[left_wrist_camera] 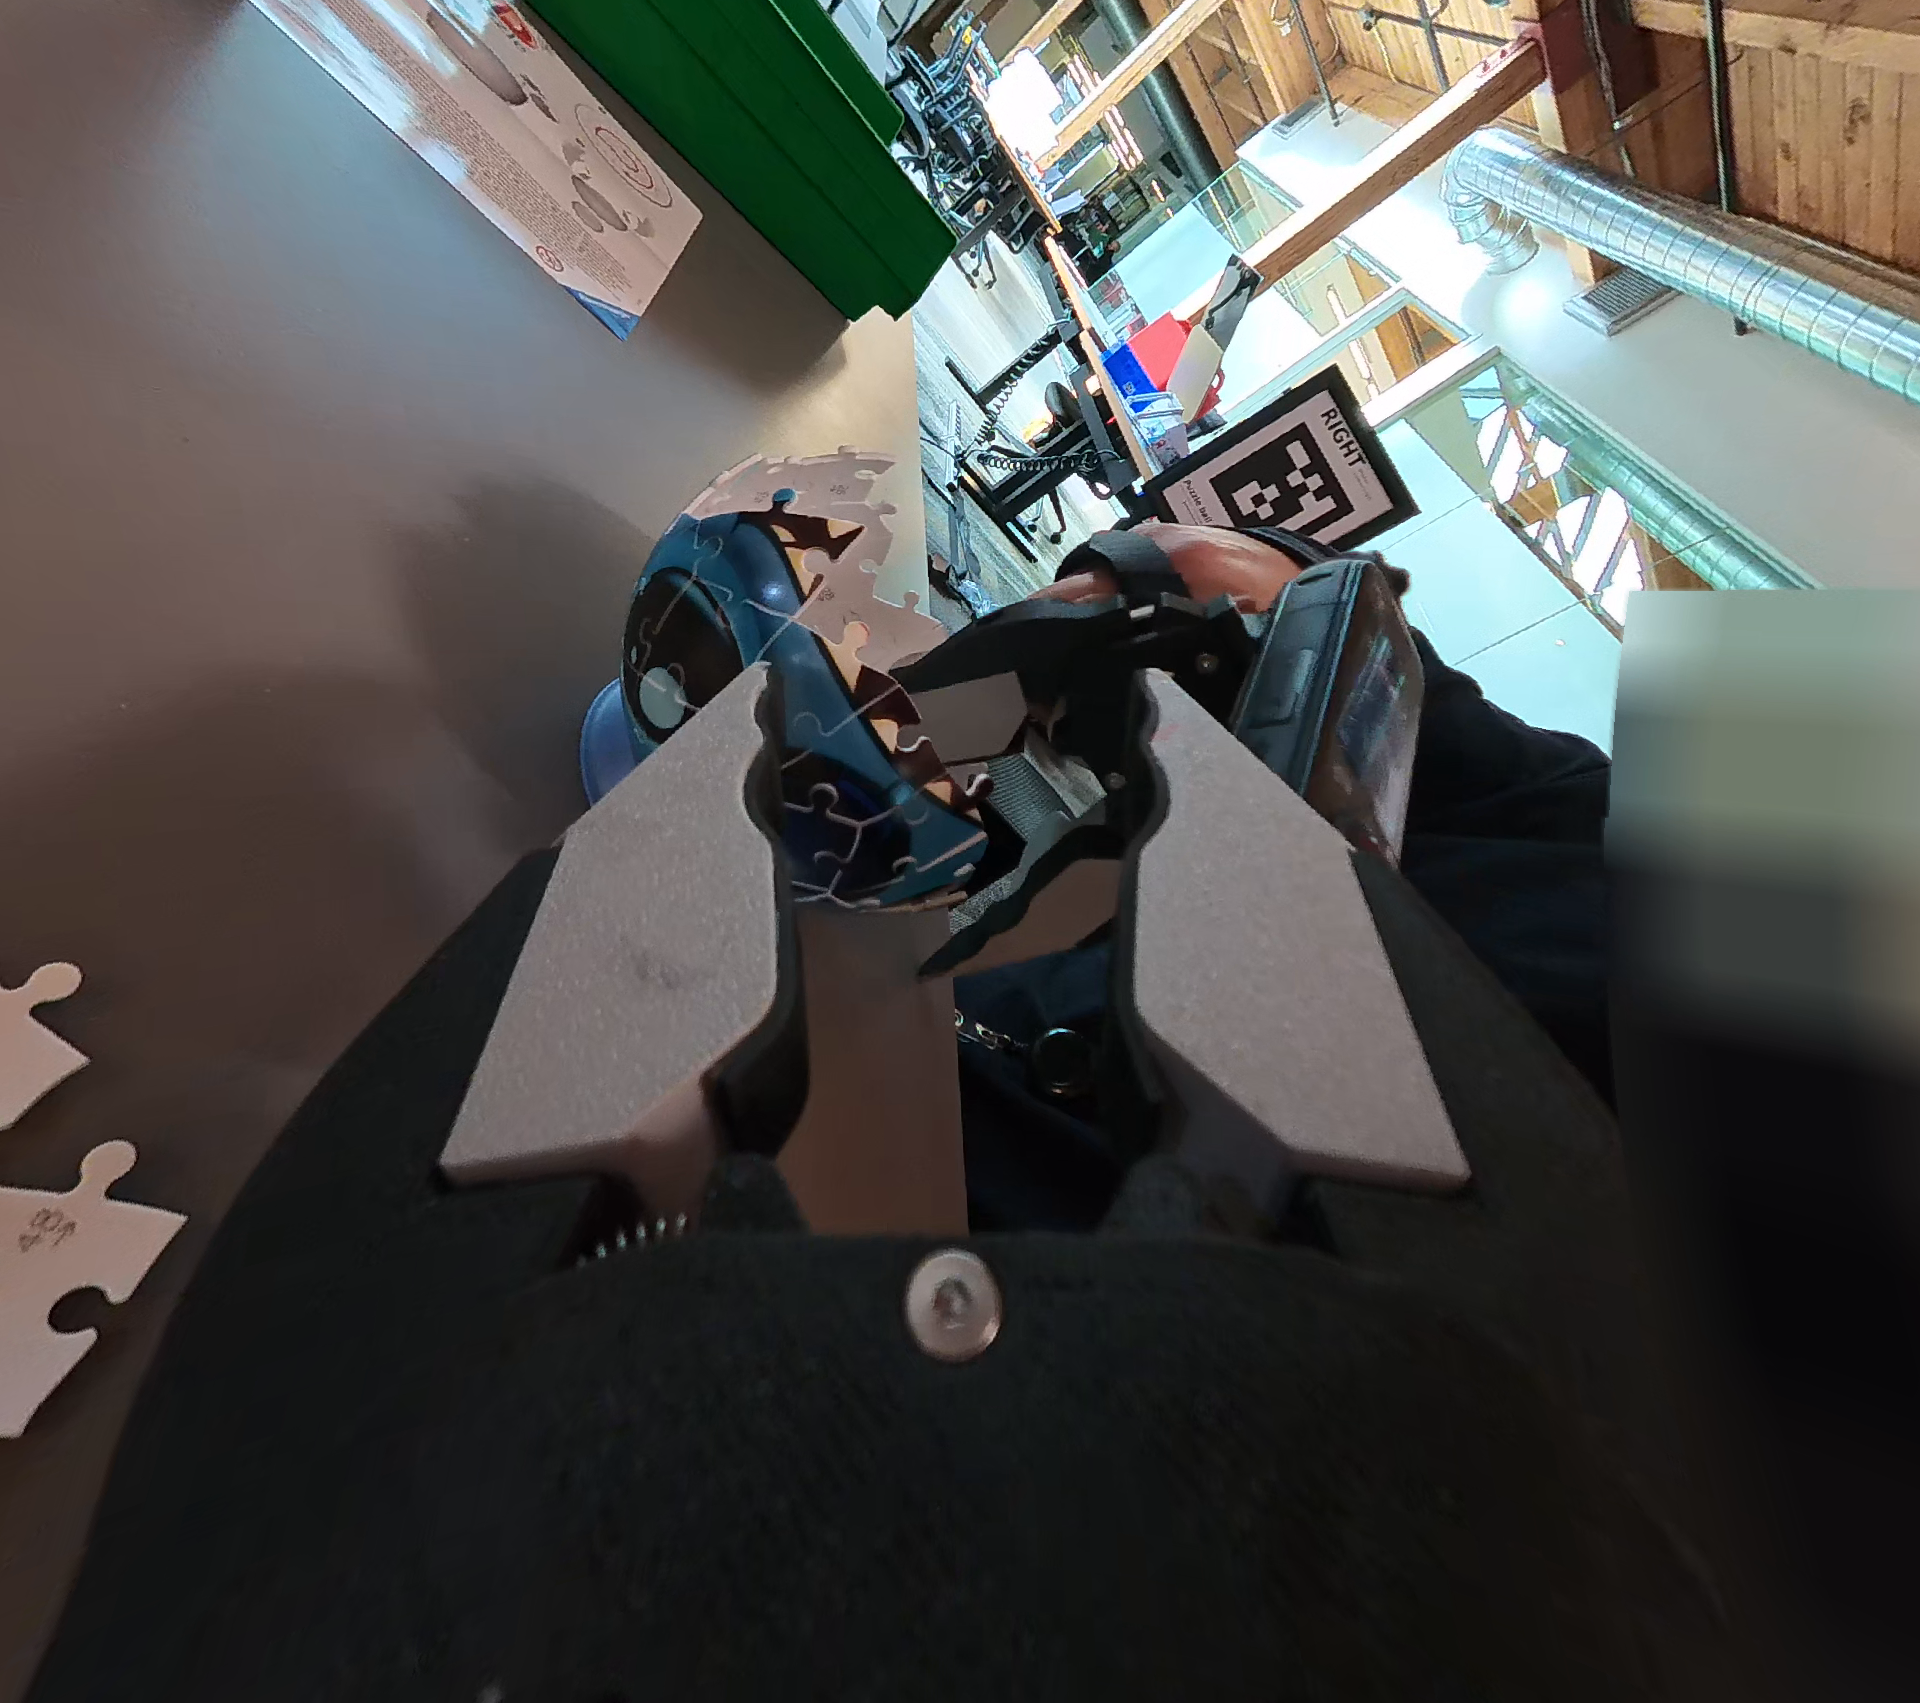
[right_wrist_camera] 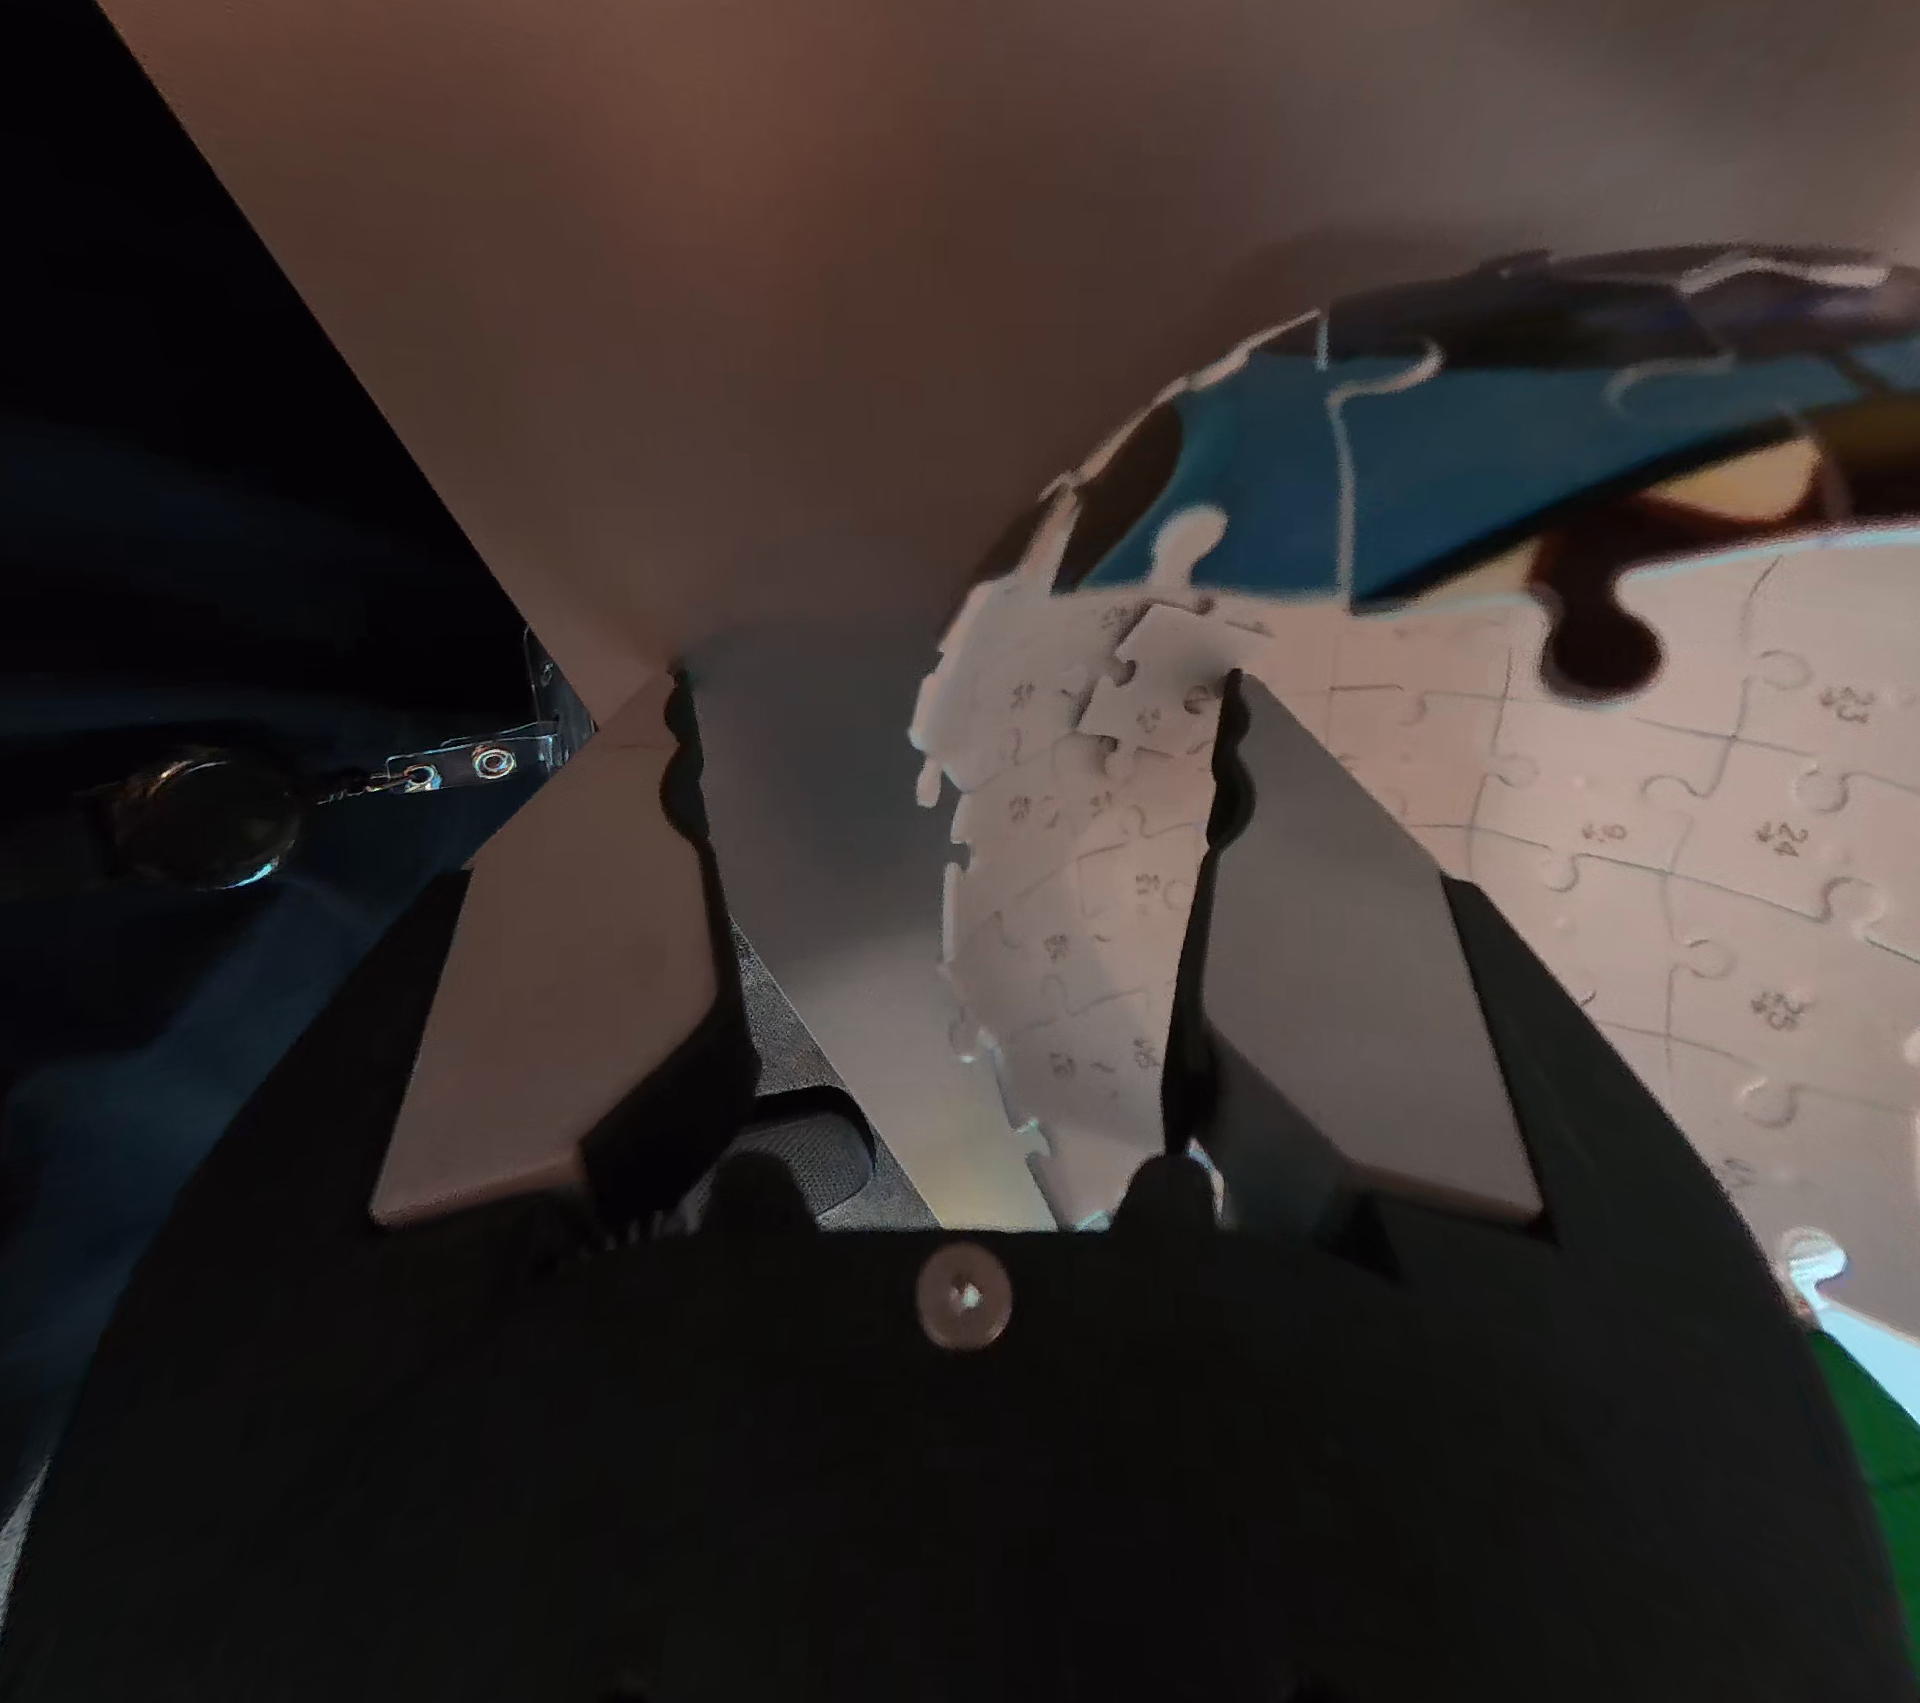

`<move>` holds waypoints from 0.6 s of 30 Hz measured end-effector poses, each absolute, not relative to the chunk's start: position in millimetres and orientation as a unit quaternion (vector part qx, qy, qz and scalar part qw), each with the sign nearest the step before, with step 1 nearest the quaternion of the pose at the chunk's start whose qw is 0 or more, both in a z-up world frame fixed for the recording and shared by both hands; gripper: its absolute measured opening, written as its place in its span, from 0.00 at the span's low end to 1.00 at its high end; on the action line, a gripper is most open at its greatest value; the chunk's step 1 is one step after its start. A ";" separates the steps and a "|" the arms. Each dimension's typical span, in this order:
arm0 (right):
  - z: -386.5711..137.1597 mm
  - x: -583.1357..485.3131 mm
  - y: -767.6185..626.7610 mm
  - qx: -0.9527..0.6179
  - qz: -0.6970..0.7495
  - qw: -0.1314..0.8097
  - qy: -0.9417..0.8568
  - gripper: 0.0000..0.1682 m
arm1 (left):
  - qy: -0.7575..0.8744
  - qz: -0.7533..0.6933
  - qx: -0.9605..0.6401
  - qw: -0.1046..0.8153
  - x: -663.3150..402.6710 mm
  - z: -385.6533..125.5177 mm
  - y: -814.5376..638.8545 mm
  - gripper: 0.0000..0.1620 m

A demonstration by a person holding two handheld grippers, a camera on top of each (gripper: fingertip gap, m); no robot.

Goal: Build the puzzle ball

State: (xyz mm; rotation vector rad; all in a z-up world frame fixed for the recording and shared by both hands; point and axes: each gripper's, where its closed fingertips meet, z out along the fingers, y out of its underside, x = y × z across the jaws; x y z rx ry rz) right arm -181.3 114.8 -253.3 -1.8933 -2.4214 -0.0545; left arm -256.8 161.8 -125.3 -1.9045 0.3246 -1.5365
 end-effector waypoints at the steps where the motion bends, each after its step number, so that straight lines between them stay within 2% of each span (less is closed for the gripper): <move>1: -253.2 -181.1 114.5 -0.613 -0.019 0.033 -0.789 0.57 | 0.125 -0.588 -0.728 0.330 -256.6 -125.1 161.6 0.39; 13: -244.7 -179.2 115.7 -0.581 -0.037 0.061 -0.811 0.32 | 0.126 -0.588 -0.729 0.328 -254.7 -126.1 161.1 0.39; 16: -242.1 -178.6 116.3 -0.569 -0.039 0.066 -0.819 0.22 | 0.125 -0.589 -0.728 0.328 -254.7 -126.1 161.2 0.39; 18: -241.5 -178.8 114.1 -0.571 -0.031 0.064 -0.818 0.22 | 0.125 -0.588 -0.728 0.328 -255.1 -126.5 161.3 0.39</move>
